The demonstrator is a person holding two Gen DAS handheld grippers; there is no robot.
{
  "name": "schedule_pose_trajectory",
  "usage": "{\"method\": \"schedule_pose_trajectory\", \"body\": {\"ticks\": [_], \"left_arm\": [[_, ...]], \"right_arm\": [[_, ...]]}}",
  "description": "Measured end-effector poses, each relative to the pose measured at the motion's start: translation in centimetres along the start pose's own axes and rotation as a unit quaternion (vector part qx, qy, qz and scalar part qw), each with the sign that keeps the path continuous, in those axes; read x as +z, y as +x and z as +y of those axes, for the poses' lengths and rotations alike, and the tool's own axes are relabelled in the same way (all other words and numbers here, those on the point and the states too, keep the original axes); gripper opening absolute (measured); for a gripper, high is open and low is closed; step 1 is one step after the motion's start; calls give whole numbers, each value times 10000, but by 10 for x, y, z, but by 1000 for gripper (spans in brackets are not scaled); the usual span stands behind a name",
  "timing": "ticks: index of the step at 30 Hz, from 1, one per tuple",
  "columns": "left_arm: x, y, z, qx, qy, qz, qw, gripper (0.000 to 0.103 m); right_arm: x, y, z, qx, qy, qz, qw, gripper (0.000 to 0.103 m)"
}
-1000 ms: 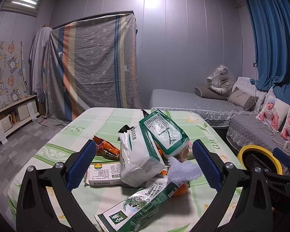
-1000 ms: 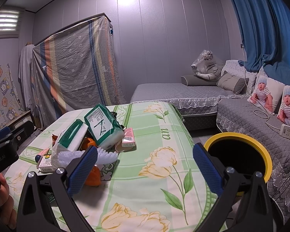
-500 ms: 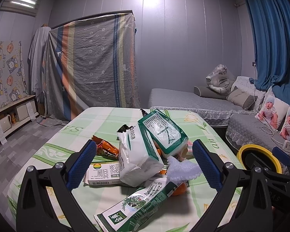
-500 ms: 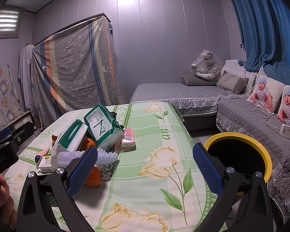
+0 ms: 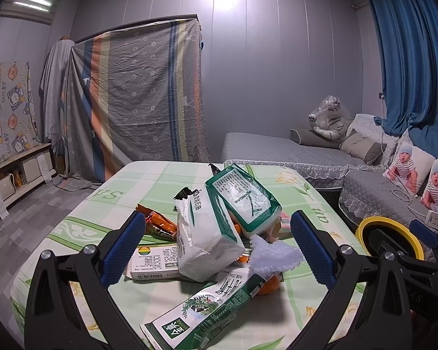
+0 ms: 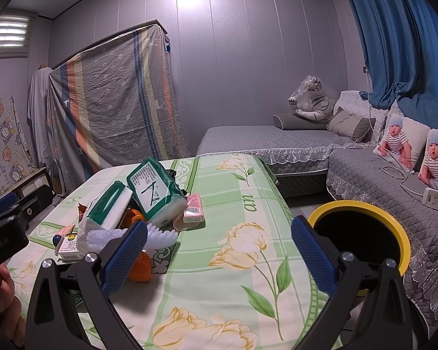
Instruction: Collect trash
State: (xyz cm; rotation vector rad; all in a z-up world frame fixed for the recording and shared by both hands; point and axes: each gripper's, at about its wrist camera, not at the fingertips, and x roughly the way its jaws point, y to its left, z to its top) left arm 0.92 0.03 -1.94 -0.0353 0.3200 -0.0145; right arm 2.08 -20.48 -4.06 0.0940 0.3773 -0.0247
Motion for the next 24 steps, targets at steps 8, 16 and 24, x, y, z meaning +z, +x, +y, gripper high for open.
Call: {"method": "schedule_pose_trajectory", "body": {"ticks": [8, 16, 24], "left_arm": [[4, -1, -1, -6, 15, 11, 10000, 95], [5, -1, 0, -3, 9, 11, 10000, 95], [-1, 4, 33, -80, 34, 179, 9998, 95]], "right_arm": [[-1, 0, 1, 1, 7, 9, 10000, 95], [0, -1, 2, -2, 7, 10, 10000, 95], [6, 21, 9, 346, -770, 211, 9962, 95]]}}
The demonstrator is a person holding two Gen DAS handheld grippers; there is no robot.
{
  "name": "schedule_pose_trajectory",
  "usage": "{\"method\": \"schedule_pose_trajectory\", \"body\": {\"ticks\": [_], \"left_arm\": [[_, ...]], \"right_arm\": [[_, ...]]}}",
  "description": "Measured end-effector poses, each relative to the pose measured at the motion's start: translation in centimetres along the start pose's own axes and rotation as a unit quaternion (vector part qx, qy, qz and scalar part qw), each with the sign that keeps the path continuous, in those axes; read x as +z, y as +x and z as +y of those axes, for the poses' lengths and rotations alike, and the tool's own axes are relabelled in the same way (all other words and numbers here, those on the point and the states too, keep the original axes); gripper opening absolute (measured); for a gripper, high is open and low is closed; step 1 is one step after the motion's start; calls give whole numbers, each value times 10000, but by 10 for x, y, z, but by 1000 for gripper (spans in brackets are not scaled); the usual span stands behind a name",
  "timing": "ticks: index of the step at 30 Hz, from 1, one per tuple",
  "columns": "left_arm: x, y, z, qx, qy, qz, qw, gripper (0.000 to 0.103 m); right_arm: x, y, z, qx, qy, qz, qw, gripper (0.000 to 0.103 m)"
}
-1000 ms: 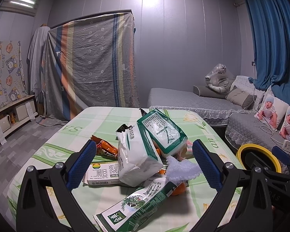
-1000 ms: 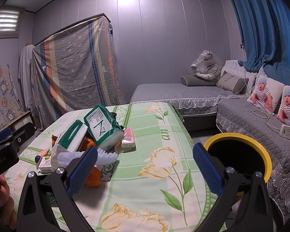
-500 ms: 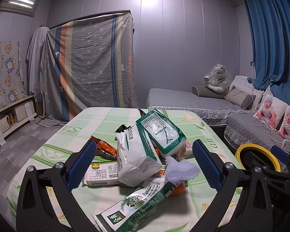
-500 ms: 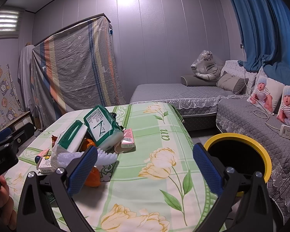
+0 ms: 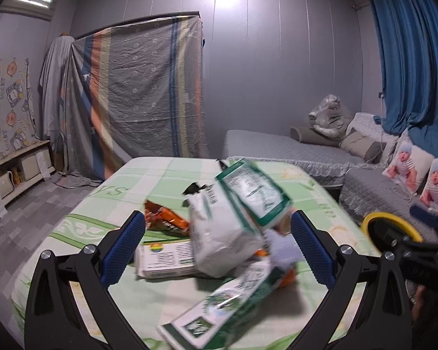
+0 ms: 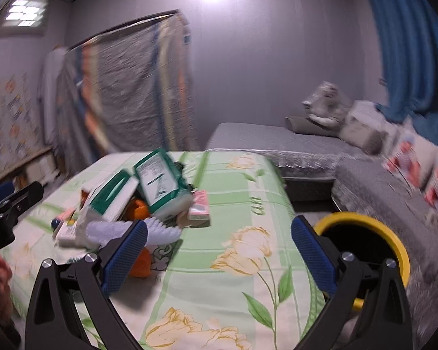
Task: Collect trash
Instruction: 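Grasp the white-and-green wet-wipe pack with the right gripper and lift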
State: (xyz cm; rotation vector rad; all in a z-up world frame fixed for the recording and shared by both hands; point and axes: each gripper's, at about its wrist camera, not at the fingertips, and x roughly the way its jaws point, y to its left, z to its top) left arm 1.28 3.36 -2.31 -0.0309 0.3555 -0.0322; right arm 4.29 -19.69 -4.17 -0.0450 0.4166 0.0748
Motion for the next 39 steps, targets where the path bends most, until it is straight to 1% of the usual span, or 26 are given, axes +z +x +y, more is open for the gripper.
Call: {"method": "schedule_pose_trajectory", "body": {"ticks": [1, 2, 3, 5, 6, 7, 9, 10, 12, 13, 14, 16, 18, 19, 22, 25, 27, 30, 34, 35, 36, 37, 39], "left_arm": [[-2, 3, 7, -50, -3, 130, 9999, 95], [-5, 8, 17, -192, -57, 355, 9992, 95], [-8, 12, 24, -353, -92, 549, 9978, 95], [-15, 21, 35, -517, -52, 872, 9948, 95], [-18, 23, 40, -720, -34, 961, 9928, 95], [-21, 24, 45, -1017, -74, 1058, 9891, 95], [-26, 24, 53, -1300, -195, 1148, 9846, 95], [-29, 23, 59, -1491, -327, 1112, 9820, 95], [-32, 21, 66, -1624, -527, 930, 9809, 95], [-32, 22, 68, -1603, -566, 905, 9813, 95], [-31, 24, 67, -1518, -454, 962, 9827, 95], [-31, 27, 64, -1374, -132, 1005, 9853, 95], [-33, 27, 64, -1297, 23, 936, 9871, 95], [-33, 27, 64, -1313, 50, 922, 9870, 95], [-35, 30, 64, -1409, 119, 987, 9850, 95], [-37, 35, 64, -1441, 159, 1048, 9839, 95], [-39, 39, 64, -1472, 160, 1100, 9828, 95], [-40, 46, 66, -1433, 130, 1180, 9825, 95], [-41, 48, 68, -1499, 79, 1284, 9803, 95], [-40, 47, 68, -1501, 112, 1272, 9804, 95], [-40, 45, 67, -1485, 170, 1251, 9808, 95], [-40, 44, 65, -1444, 253, 1232, 9815, 95], [-40, 40, 59, -1372, 510, 1185, 9821, 95]], "right_arm": [[8, 6, 9, 122, -264, 78, 9995, 95], [13, 13, 17, 258, -605, 185, 9977, 95], [17, 20, 24, 414, -897, 286, 9947, 95], [29, 37, 34, 767, -1364, 454, 9866, 95], [35, 43, 37, 927, -1454, 511, 9837, 95], [45, 53, 40, 1254, -1569, 634, 9776, 95], [62, 69, 44, 1534, -1700, 800, 9701, 95], [70, 78, 49, 1708, -1841, 928, 9635, 95], [81, 104, 61, 2006, -2257, 1330, 9440, 95], [83, 114, 66, 2062, -2406, 1491, 9367, 95], [83, 127, 69, 2049, -2531, 1635, 9312, 95], [86, 149, 77, 1964, -2633, 1846, 9263, 95], [91, 171, 85, 2131, -2617, 2184, 9156, 95], [92, 179, 90, 2142, -2684, 2273, 9113, 95], [91, 202, 105, 1879, -3070, 2428, 9008, 95], [91, 227, 115, 1906, -3138, 2718, 8895, 95], [87, 243, 120, 1800, -3264, 2854, 8830, 95], [81, 260, 126, 1785, -3270, 3004, 8780, 95], [76, 283, 127, 1644, -3152, 3161, 8796, 95], [75, 288, 124, 1617, -3053, 3214, 8817, 93], [74, 290, 122, 1577, -2948, 3239, 8851, 89], [74, 293, 119, 1528, -2862, 3262, 8879, 75], [75, 296, 113, 1574, -2650, 3360, 8900, 62]]}}
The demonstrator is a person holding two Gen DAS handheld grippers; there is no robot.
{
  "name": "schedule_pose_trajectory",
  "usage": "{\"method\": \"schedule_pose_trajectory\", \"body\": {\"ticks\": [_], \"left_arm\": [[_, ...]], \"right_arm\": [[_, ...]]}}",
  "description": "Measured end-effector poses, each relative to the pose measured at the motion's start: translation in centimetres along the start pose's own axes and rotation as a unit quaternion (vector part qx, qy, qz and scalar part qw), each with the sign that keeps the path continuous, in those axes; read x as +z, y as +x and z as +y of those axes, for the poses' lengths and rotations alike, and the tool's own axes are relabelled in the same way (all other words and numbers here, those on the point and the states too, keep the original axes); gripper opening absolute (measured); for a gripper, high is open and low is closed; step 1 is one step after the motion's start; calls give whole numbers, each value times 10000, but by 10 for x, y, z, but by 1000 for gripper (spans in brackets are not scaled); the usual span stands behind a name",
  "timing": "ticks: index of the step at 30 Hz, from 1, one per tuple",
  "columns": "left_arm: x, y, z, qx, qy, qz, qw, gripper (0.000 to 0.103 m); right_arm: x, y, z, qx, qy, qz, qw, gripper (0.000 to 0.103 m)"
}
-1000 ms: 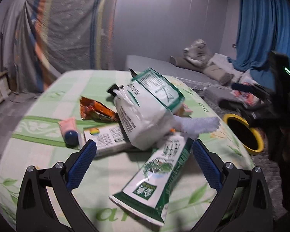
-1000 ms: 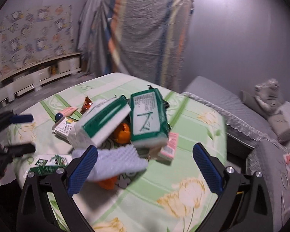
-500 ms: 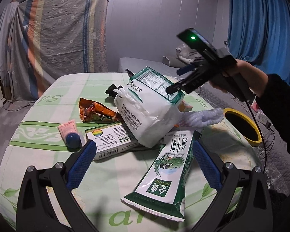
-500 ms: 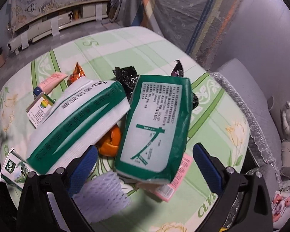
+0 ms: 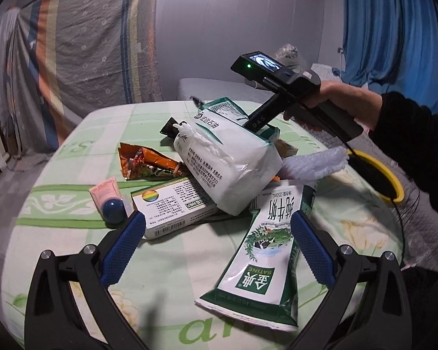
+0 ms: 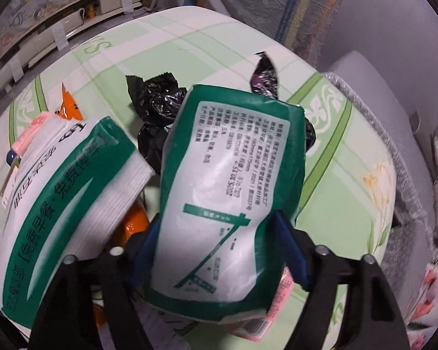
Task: Collect trash
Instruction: 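Grasp the white-and-green wet-wipe pack with the right gripper and lift, then grasp the white mesh foam sleeve with the left gripper while the right carries the wipe pack toward the bin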
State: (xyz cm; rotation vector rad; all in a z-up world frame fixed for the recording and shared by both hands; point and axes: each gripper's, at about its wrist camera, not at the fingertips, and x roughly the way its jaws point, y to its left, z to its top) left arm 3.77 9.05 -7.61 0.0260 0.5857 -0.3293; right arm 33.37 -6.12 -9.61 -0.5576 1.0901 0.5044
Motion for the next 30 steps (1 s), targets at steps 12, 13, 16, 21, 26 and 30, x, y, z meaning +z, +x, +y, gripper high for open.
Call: {"method": "schedule_pose_trajectory", "body": {"ticks": [12, 13, 16, 21, 26, 30], "left_arm": [[9, 2, -37, -785, 450, 73, 9959, 95], [10, 5, -39, -801, 430, 92, 9958, 95], [22, 18, -47, -762, 336, 219, 9963, 95], [46, 35, -68, -985, 403, 340, 9937, 95], [61, 56, -101, -847, 956, 435, 9909, 95], [70, 73, -113, -822, 1130, 564, 9886, 95]], "right_arm": [[-42, -71, -62, 1017, 1519, -1198, 9758, 18], [-48, -78, -65, 1088, 1599, -1288, 9726, 18], [-69, -97, -72, 1239, 1793, -1536, 9638, 17], [-112, -126, -72, 1332, 1975, -1845, 9535, 17], [-151, -143, -71, 1314, 2205, -1960, 9464, 17], [-179, -160, -66, 1346, 2280, -2178, 9394, 17]]}}
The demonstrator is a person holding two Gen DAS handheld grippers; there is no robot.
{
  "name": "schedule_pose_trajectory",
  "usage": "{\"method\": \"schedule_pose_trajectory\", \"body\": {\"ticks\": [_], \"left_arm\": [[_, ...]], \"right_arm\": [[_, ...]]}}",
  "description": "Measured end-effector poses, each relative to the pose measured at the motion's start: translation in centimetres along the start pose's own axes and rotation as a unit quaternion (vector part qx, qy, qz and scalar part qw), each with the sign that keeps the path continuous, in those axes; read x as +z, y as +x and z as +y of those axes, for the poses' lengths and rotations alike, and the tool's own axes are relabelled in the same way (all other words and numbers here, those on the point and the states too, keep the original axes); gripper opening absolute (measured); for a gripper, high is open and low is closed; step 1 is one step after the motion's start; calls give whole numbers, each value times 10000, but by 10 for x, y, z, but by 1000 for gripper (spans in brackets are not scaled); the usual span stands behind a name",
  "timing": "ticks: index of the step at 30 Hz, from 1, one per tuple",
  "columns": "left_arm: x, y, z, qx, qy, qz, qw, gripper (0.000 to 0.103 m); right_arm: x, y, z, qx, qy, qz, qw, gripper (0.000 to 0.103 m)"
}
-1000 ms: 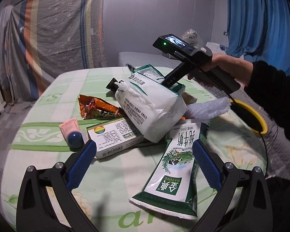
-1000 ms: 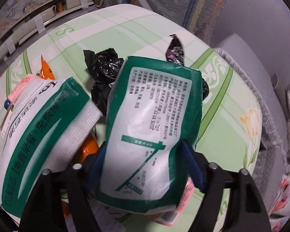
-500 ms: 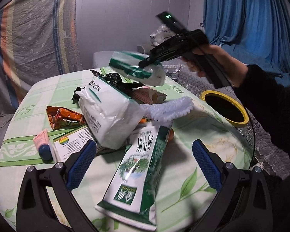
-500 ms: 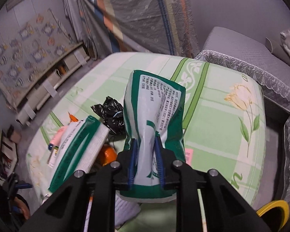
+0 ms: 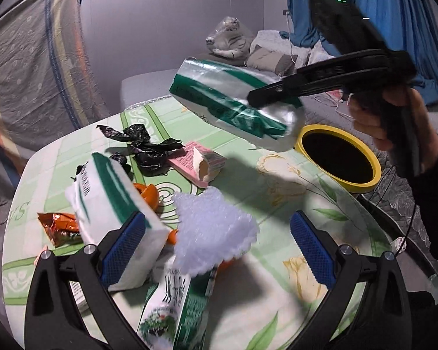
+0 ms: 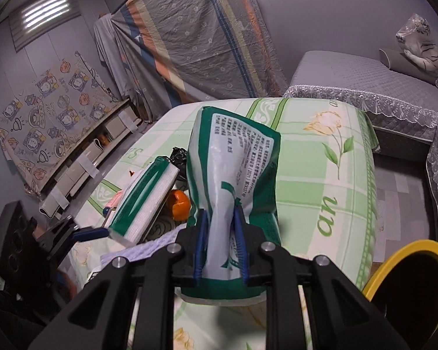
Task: Collect trash
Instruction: 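Grasp the white mesh foam sleeve with the left gripper while the right carries the wipe pack toward the bin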
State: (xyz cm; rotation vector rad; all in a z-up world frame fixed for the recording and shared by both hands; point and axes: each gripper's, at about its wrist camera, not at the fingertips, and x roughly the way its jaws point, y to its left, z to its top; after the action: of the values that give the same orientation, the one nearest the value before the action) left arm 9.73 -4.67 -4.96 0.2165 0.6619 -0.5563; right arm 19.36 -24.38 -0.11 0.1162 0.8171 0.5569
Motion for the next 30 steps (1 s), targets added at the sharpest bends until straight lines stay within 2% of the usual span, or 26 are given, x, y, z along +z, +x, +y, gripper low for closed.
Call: {"method": "schedule_pose_trajectory", "body": {"ticks": [2, 5, 7, 8, 11, 13, 21, 25, 30], "left_arm": [[5, 10, -2, 58, 94, 91, 9999, 92], [6, 23, -3, 71, 184, 352, 9992, 62], [3, 32, -2, 211, 239, 504, 9982, 47], [-1, 36, -1, 286, 284, 600, 9974, 33], [-5, 35, 5, 199, 107, 643, 9977, 13], [-5, 27, 9, 195, 15, 519, 9985, 13], [11, -31, 23, 65, -492, -495, 9975, 13], [24, -36, 19, -21, -602, -609, 9963, 13], [43, -26, 1, -319, -582, -613, 9959, 13]], "right_arm": [[-8, -11, -1, 31, 47, -103, 9999, 18], [-21, -28, -2, 50, 73, -270, 9996, 18], [-28, -38, -2, 28, 129, -349, 9993, 18], [-29, -41, -4, 40, 163, -372, 9992, 18], [-39, -52, -9, -3, 278, -479, 9985, 18], [-43, -58, -13, -23, 378, -549, 9978, 18], [-57, -82, -28, -174, 807, -809, 9933, 18], [-68, -99, -36, -329, 1030, -999, 9891, 18], [-85, -128, -61, -681, 1464, -1314, 9781, 18]]}}
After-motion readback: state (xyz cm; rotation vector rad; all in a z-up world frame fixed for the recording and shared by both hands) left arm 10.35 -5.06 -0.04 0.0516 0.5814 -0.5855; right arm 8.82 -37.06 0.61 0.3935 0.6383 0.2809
